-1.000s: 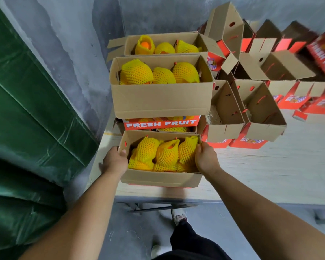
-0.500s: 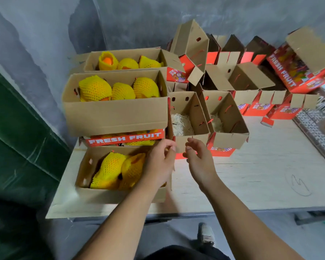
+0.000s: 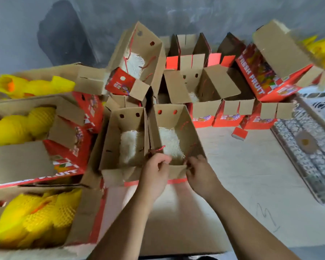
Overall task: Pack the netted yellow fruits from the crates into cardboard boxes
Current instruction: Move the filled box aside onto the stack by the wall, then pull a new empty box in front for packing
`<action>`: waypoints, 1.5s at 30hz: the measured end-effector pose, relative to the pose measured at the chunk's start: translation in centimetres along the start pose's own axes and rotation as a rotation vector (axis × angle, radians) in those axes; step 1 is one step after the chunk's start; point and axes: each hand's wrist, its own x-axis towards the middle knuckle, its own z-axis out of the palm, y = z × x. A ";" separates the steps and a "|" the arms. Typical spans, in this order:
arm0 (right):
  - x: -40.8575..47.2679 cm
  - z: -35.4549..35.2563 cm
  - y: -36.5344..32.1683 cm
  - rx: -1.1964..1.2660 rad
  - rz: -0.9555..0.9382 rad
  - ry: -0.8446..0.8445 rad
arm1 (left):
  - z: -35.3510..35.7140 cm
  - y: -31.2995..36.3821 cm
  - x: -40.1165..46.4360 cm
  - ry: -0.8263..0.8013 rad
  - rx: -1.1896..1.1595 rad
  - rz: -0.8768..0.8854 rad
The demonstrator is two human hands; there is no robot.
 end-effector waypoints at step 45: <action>-9.4 -38.7 42.3 0.268 0.146 0.516 | 56.4 20.7 0.6 -0.430 0.211 0.378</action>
